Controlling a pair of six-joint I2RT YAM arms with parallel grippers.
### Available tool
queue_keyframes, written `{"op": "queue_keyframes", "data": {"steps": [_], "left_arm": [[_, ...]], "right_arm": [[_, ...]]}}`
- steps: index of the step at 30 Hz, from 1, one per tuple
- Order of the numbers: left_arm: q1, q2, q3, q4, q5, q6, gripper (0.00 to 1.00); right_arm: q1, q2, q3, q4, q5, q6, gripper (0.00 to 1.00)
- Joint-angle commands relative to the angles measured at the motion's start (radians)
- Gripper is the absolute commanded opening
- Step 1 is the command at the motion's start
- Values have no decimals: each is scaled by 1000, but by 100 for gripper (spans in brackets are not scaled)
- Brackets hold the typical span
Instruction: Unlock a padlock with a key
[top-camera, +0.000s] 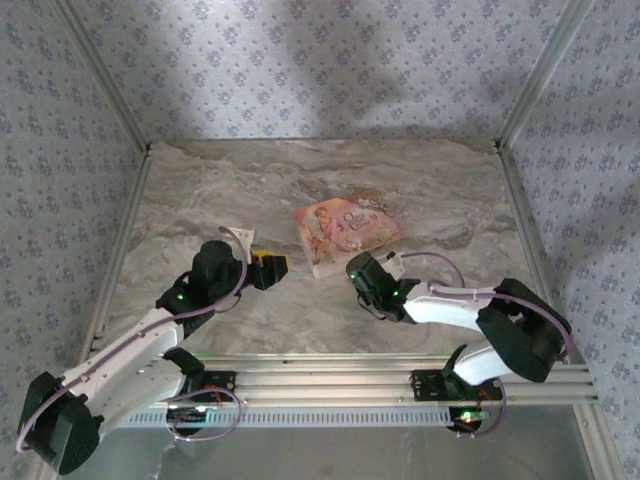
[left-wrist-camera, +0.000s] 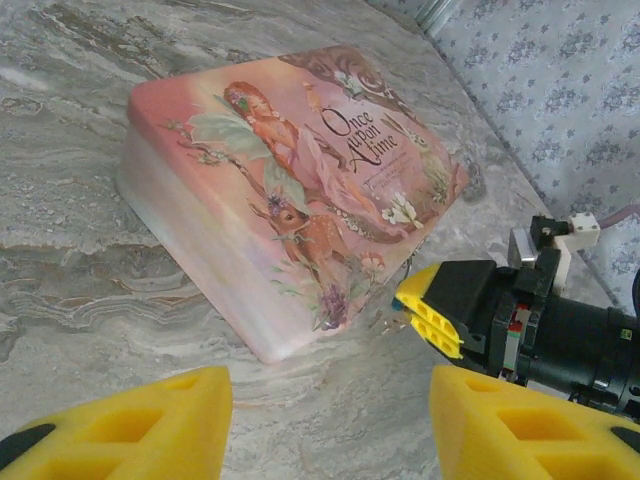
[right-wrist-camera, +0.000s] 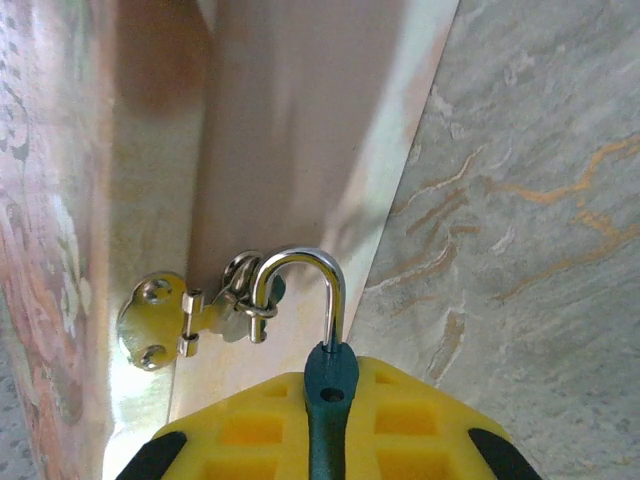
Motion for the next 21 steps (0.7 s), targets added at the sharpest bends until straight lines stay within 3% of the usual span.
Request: {"op": "queue_keyframes", "data": {"steps": [1, 11, 21], "left_arm": [[-1, -21, 3, 24, 19, 17, 55], [-6, -32, -5, 15, 18, 23, 56], [-13, -26, -4, 8, 16, 35, 56]], "right_arm": [[0, -27, 26, -39, 98, -38, 0], [-8, 32, -68, 325, 112, -157, 0], [-18, 85, -106, 416, 98, -174, 0]]}}
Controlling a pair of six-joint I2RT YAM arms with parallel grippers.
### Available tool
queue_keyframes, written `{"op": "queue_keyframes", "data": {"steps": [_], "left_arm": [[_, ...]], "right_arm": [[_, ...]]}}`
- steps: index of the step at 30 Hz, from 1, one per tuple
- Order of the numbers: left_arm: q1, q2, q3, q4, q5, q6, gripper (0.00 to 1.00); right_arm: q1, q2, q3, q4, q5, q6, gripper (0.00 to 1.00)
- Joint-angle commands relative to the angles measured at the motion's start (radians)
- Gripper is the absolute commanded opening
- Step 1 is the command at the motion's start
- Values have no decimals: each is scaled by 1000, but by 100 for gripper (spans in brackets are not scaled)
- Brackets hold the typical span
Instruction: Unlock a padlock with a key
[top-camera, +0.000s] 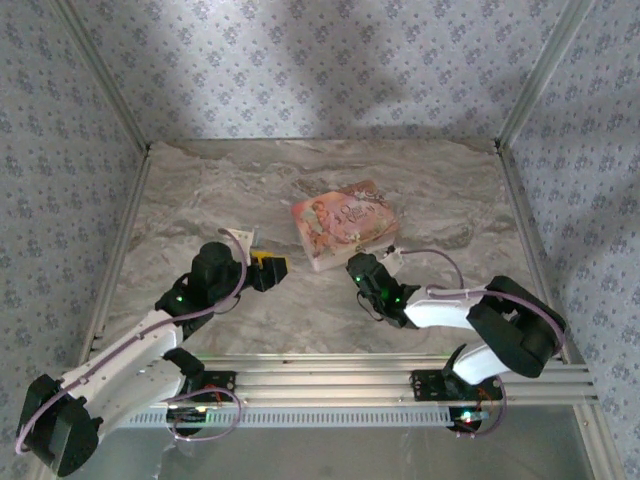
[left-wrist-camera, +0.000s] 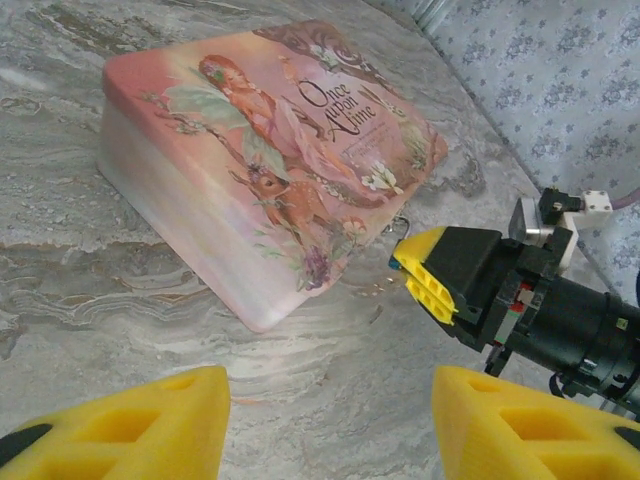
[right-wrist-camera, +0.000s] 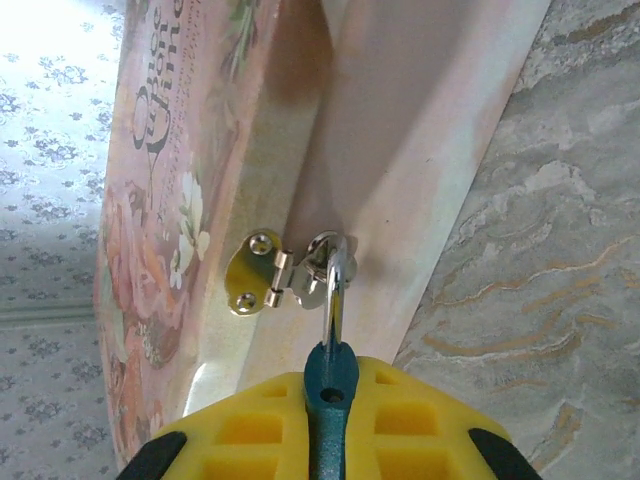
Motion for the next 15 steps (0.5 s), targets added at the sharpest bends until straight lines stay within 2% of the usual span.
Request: {"op": "queue_keyframes", "data": {"steps": [1, 9, 15], "left_arm": [[-8, -9, 9, 7, 16, 23, 56], [-14, 1, -1, 11, 9, 19, 56], [-17, 31, 5, 25, -8, 30, 56]], "right_arm": [[-12, 43, -16, 64, 20, -6, 0], [-9, 127, -39, 242, 25, -2, 0], [-10, 41, -35, 192, 88, -58, 0]]}}
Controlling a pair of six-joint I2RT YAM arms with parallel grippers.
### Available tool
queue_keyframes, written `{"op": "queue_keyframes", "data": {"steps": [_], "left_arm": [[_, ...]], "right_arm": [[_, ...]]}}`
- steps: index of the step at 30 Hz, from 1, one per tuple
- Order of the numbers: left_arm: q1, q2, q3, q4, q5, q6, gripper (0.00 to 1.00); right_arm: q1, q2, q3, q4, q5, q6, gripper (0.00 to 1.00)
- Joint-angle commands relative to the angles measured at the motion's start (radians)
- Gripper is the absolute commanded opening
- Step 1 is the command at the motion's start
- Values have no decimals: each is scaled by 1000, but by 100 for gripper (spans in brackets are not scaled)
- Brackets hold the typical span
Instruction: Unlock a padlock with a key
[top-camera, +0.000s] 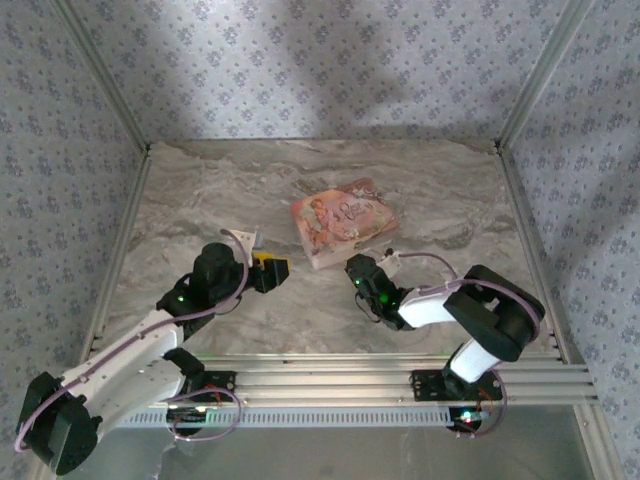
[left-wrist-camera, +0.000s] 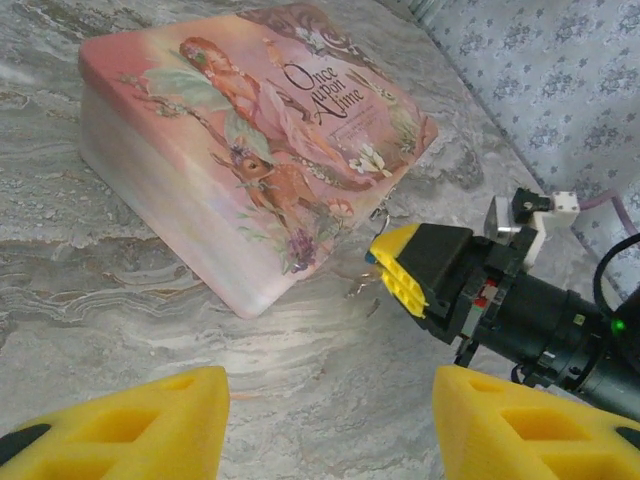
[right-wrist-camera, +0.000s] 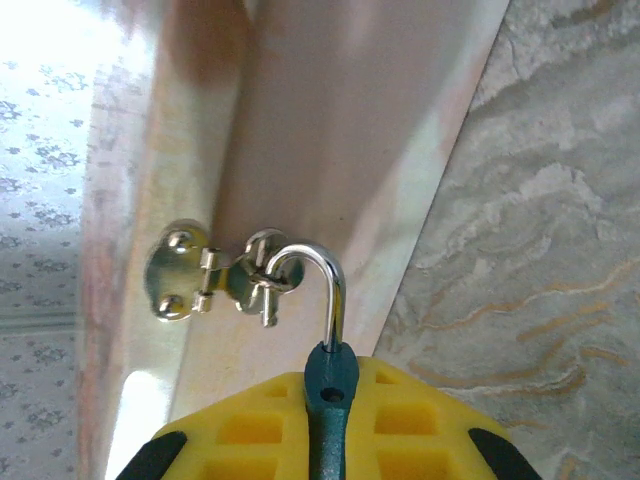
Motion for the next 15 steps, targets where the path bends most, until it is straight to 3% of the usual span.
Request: {"op": "queue_keyframes", "data": {"steps": [1, 6, 15], "left_arm": [[-9, 25, 13, 20, -6, 29, 56], [-13, 56, 43, 35, -7, 42, 57], [-24, 88, 65, 23, -7, 51, 57]], "right_arm": [[-3, -73, -3, 3, 79, -44, 0], [-29, -117, 6, -62, 69, -67, 0], [-70, -64, -18, -104, 38, 7, 0]]}}
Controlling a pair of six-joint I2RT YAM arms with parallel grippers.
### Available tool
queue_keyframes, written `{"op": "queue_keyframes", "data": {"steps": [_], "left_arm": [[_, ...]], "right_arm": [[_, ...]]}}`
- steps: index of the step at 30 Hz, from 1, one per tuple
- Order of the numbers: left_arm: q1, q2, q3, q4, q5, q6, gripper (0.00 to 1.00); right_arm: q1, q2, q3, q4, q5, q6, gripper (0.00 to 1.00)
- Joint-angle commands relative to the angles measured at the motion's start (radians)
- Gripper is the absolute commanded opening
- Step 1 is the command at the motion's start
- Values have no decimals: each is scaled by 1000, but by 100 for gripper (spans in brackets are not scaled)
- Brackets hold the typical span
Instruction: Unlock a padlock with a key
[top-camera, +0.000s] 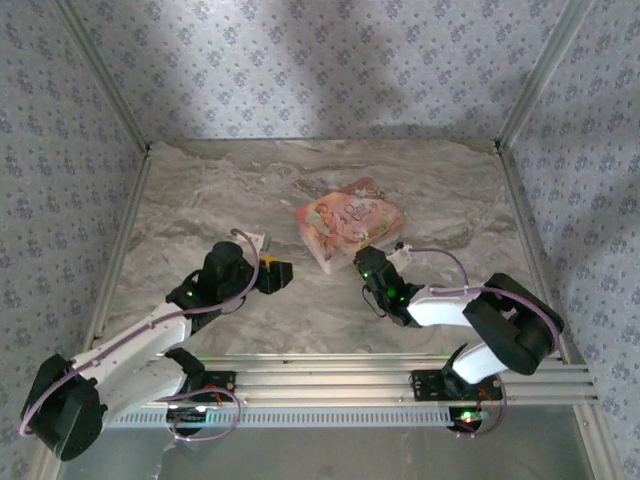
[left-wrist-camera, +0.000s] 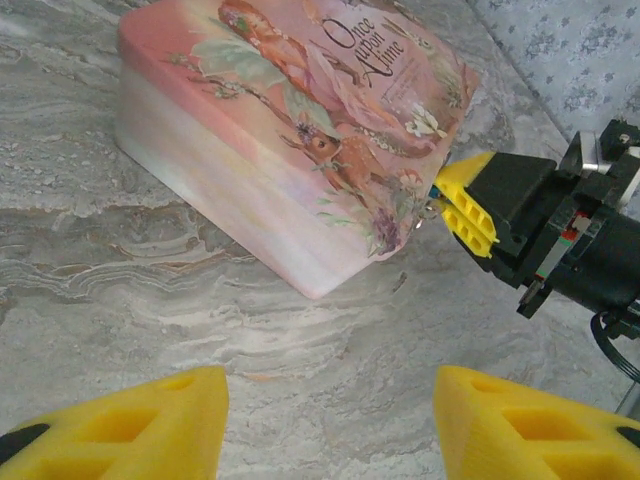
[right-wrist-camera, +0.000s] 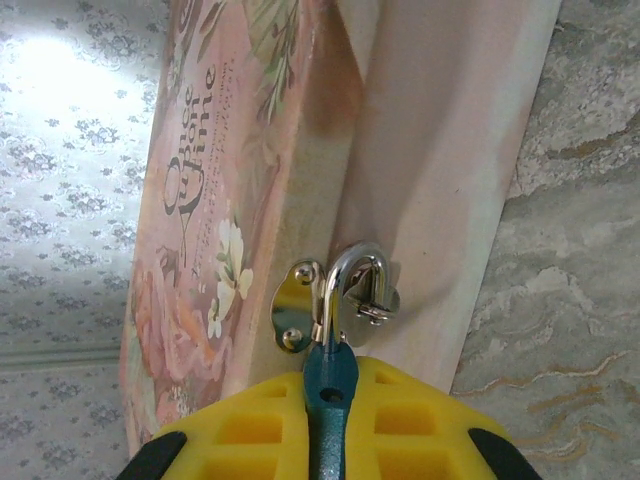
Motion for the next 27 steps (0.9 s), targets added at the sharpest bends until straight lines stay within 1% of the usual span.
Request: {"op": "queue_keyframes", "data": {"steps": [1, 4, 9, 10, 11, 12, 13, 15, 17, 18, 21, 23, 24, 27], "left_arm": [[-8, 0, 64, 8, -1, 28, 57], [-7, 0, 73, -6, -3, 38, 57], [-5, 7, 89, -5, -42, 45, 57], [-1, 14, 97, -4, -49, 37, 57], [4, 19, 110, -12, -47, 24, 57], [5, 23, 125, -11, -32, 17, 57], [-2, 24, 126, 13, -21, 13, 56], [-22, 34, 119, 52, -32, 2, 56], [-32, 41, 134, 32, -26, 16, 56], [-34, 36, 144, 4, -25, 28, 56], [-32, 3, 141, -41, -40, 52, 56], [-31, -14, 126, -48, -44, 53, 56], [-31, -20, 121, -50, -44, 50, 56], [-30, -23, 104, -43, -40, 28, 56]], "right_arm": [[-15, 40, -25, -7, 16, 38, 0], [-23, 73, -33, 55, 13, 77, 0], [-62, 113, 4, 92, -62, 66, 0], [-56, 122, 0, 88, -54, 110, 0], [-40, 128, -11, 88, -24, 184, 0], [-18, 139, -21, 127, 17, 238, 0], [-12, 146, -25, 163, 27, 237, 0], [-19, 134, -13, 120, 31, 233, 0], [-22, 125, 7, 55, 31, 235, 0], [-24, 133, 13, 58, 24, 236, 0], [-35, 167, 6, 180, 24, 215, 0], [-42, 152, -1, 212, 40, 203, 0], [-45, 130, 0, 203, 56, 190, 0], [-63, 60, 33, 103, 62, 144, 0]]}}
